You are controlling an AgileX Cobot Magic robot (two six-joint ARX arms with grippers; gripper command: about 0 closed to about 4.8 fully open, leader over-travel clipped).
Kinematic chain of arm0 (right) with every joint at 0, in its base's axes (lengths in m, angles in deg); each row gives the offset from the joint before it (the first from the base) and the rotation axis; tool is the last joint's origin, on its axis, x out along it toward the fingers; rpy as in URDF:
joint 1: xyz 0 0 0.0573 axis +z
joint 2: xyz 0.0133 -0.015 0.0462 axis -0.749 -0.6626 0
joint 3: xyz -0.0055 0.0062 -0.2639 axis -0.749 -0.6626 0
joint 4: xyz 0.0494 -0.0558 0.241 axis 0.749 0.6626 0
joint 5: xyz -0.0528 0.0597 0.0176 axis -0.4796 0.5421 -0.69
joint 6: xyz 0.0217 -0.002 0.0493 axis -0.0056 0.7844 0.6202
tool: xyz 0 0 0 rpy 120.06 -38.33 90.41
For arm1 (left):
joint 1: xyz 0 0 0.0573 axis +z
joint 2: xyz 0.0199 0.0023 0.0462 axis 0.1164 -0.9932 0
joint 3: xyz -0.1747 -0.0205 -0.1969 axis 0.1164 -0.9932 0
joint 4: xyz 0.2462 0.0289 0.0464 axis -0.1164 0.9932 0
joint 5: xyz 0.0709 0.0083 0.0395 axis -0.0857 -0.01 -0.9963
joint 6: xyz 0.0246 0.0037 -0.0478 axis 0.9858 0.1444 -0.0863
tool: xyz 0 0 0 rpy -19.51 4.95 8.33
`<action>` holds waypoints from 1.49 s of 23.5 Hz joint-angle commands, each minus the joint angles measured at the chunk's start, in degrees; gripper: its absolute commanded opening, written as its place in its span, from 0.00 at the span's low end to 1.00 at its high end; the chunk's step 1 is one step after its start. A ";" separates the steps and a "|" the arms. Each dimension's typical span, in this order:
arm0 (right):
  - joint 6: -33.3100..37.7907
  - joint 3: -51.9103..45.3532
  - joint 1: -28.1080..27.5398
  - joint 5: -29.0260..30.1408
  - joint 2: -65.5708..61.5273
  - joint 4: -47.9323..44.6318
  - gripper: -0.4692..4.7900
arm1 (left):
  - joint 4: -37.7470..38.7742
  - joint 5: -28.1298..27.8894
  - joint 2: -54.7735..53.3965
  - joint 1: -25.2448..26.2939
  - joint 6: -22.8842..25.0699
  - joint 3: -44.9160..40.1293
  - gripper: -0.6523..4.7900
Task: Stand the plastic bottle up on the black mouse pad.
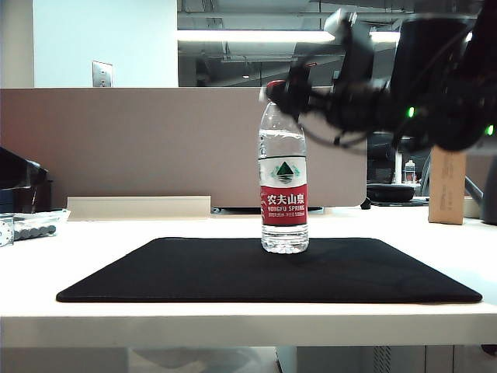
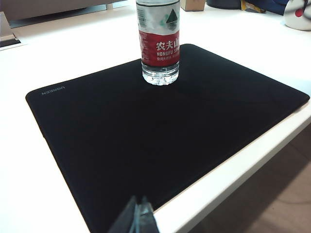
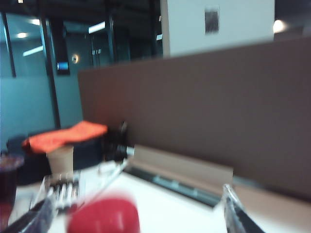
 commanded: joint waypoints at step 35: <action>0.37 -9.05 -3.13 -13.49 59.60 58.88 0.08 | -0.70 1.07 14.01 37.18 0.22 0.26 0.11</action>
